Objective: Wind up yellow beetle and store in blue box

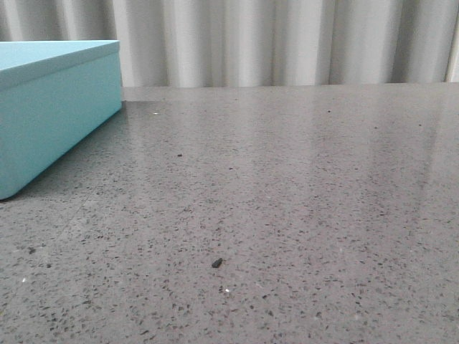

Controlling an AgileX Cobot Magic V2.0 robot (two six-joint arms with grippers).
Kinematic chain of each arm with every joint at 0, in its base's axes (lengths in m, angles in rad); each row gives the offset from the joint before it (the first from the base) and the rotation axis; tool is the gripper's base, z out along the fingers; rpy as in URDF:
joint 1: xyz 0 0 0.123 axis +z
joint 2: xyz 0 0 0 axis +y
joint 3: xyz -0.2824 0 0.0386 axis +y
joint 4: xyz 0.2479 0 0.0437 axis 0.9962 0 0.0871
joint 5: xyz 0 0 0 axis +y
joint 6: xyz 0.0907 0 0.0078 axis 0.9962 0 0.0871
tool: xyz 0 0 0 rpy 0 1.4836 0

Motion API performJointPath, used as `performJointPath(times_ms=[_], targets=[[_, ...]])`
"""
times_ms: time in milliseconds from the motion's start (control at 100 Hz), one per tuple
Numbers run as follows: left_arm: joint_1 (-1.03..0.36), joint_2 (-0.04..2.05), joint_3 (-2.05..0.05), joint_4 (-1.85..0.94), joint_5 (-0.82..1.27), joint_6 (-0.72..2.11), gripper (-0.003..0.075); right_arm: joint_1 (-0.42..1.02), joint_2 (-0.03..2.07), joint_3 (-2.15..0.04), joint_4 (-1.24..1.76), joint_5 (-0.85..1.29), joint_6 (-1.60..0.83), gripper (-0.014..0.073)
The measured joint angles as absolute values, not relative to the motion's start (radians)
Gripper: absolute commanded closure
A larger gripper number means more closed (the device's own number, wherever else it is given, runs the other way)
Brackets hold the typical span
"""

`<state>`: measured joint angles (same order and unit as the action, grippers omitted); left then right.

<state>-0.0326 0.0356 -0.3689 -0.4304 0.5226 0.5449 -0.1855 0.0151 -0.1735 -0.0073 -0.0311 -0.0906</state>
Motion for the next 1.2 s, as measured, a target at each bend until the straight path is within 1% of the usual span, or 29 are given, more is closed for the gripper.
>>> performJointPath(times_ms=[590,690,740,880,950,1050,1200], targets=[[-0.033,0.036,-0.366,-0.425,0.518,0.545,0.0741,-0.185,0.015,-0.173,-0.007,-0.029,-0.091,0.0655],[-0.033,0.036,-0.338,-0.376,0.433,0.531,0.0741,-0.185,0.015,-0.173,-0.007,-0.029,-0.091,0.0655],[-0.033,0.036,-0.316,-0.328,0.349,0.494,0.0741,-0.185,0.015,-0.173,-0.007,-0.029,-0.091,0.0655],[-0.033,0.036,-0.237,-0.164,0.132,0.276,0.0741,-0.185,0.015,-0.173,-0.007,-0.029,-0.091,0.0655],[-0.033,0.036,-0.196,-0.090,0.056,0.172,0.0741,-0.185,0.015,-0.173,-0.007,-0.027,-0.091,0.0655],[-0.033,0.036,-0.138,-0.042,0.000,0.062,0.0741,-0.185,0.015,-0.173,-0.007,-0.027,-0.091,0.0655],[-0.033,0.032,-0.028,-0.022,-0.008,0.007,0.0741,-0.185,0.015,-0.173,-0.007,-0.027,-0.091,0.0655]])
